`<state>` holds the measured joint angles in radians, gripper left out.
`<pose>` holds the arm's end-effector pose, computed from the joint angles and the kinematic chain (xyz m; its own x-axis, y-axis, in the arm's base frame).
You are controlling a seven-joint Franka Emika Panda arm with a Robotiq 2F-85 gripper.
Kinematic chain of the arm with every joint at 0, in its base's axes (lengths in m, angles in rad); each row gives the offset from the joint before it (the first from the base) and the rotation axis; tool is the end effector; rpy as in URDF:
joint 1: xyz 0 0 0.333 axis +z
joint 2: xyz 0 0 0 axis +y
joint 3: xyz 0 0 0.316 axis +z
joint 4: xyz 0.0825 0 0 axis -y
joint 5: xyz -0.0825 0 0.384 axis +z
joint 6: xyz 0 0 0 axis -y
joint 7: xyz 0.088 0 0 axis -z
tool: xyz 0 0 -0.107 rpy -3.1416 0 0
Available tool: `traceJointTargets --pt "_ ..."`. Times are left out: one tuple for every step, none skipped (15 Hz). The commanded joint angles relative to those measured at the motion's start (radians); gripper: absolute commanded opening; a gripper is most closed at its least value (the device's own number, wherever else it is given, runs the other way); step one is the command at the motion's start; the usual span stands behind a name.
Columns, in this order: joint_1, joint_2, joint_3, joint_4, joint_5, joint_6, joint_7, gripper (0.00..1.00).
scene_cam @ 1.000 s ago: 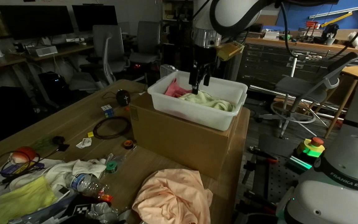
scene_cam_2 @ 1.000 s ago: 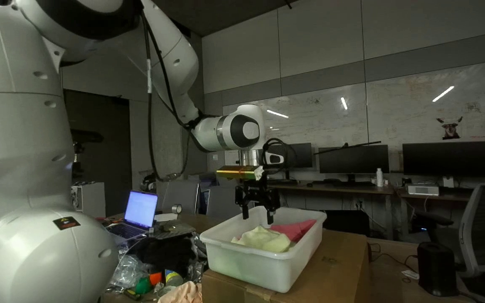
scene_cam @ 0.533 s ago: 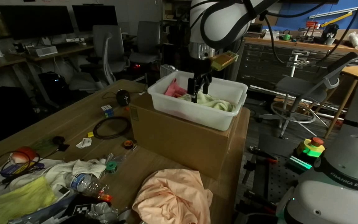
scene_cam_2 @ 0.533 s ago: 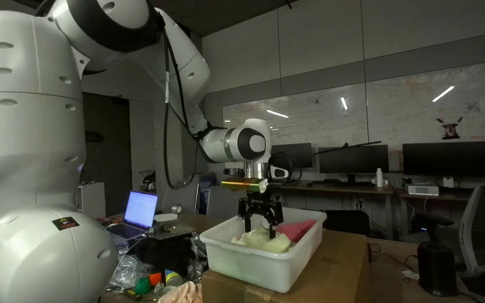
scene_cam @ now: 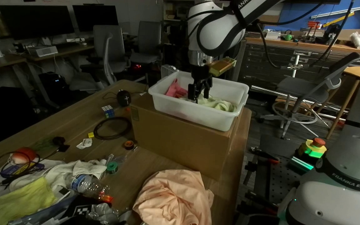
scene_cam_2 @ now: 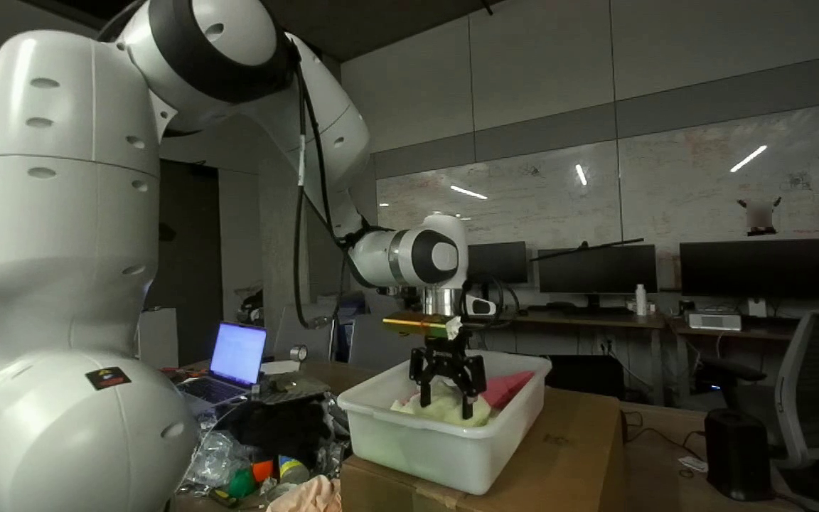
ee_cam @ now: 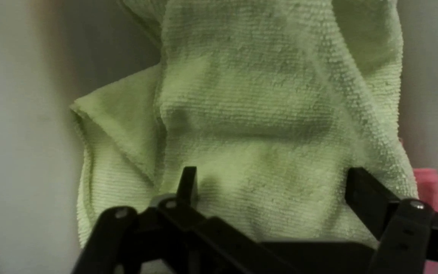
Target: Remove the clothes from the box and put them on the table
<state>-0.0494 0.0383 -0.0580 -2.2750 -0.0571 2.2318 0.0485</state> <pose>0.5091 -0.0566 0.3330 0.9895 -0.1203 -0.0799 -0.1167 -0.9920 0.0482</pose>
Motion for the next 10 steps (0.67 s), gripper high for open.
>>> traceJointTargets --pt "-0.016 0.028 -0.01 0.023 0.016 0.022 -0.023 1.0" --pt "-0.019 0.031 -0.012 0.022 0.014 0.027 -0.025 1.0" --pt "-0.021 0.033 -0.012 0.021 0.016 0.034 -0.024 0.75" --pt "-0.023 0.033 -0.012 0.02 0.012 0.037 -0.023 0.73" --pt "-0.024 0.035 -0.012 0.019 0.013 0.039 -0.022 0.67" --pt "-0.025 0.035 -0.012 0.018 0.013 0.043 -0.023 0.59" --pt "-0.025 0.035 -0.011 0.017 0.013 0.046 -0.022 0.49" --pt "-0.025 0.035 -0.011 0.015 0.014 0.05 -0.024 0.42" --pt "-0.025 0.035 -0.011 0.013 0.013 0.054 -0.022 0.35" --pt "-0.025 0.034 -0.011 0.011 0.014 0.055 -0.023 0.27"
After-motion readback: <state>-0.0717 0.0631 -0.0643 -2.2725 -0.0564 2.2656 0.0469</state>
